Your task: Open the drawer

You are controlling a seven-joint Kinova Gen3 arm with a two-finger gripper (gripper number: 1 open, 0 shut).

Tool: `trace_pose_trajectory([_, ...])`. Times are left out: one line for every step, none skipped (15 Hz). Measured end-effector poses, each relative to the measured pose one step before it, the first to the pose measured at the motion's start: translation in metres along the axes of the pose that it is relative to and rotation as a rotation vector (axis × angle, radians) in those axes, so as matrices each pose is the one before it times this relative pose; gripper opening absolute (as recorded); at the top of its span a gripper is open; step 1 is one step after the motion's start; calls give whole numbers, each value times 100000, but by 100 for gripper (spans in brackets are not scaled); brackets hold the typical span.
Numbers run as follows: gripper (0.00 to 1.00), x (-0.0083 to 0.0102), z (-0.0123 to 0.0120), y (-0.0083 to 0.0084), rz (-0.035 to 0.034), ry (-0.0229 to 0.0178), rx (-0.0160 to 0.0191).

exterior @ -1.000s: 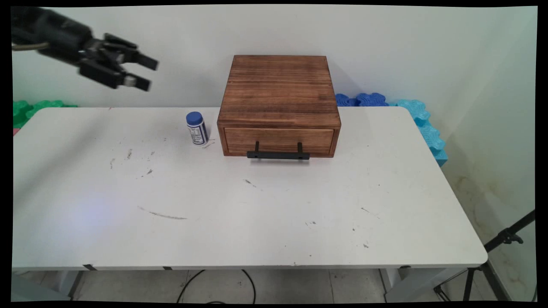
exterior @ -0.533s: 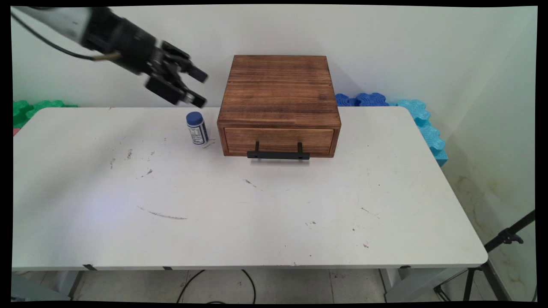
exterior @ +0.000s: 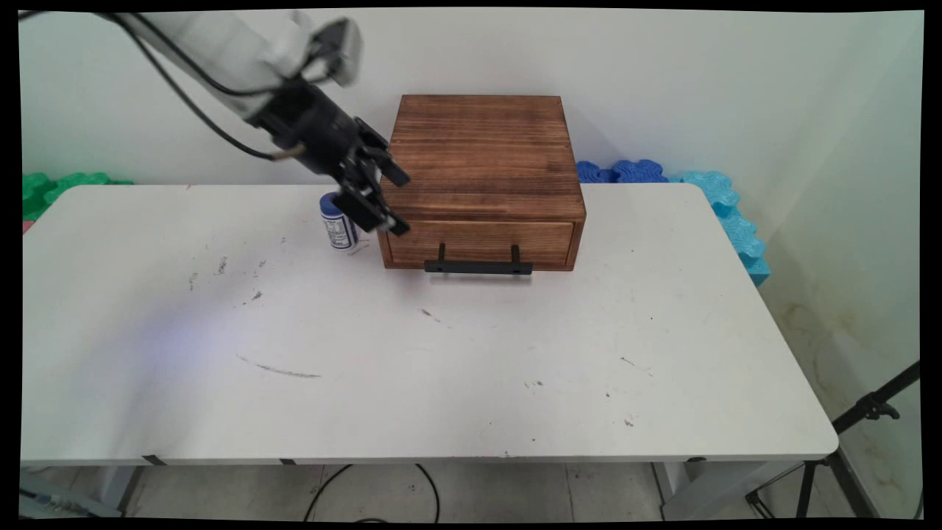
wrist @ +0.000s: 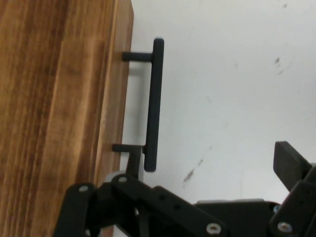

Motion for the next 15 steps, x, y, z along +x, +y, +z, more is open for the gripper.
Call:
trace_pose_trajectory([100,478,1166,-16,966,-2264,378])
trace_pose_trajectory([100,511,1305,-7,955,-2360,334])
trace_pose_trajectory([100,539,1337,-3,892,-2109,182])
trace_pose_trajectory([100,461,1103,-4,735,-1552,201])
trace_pose_trajectory([100,306,712,-4,489,-986,73])
trace_pose_trajectory([100,468,1040,21,637,-1247,97])
trace_pose_trajectory([100,285,657,16,341,-763,45])
trace_pose_trajectory([100,376,814,0,530,-720,41])
trace_pose_trajectory([100,383,790,6,584,-612,-37])
trace_pose_trajectory([100,418,914,-53,815,-717,202])
trace_pose_trajectory([100,459,1012,-104,899,-784,246])
trace_pose_trajectory([100,373,924,-109,590,-762,208])
trace_pose_trajectory([100,278,754,-87,461,-635,125])
trace_pose_trajectory([100,195,486,-56,338,-399,29])
trace_pose_trajectory([100,209,680,-54,441,-593,-32])
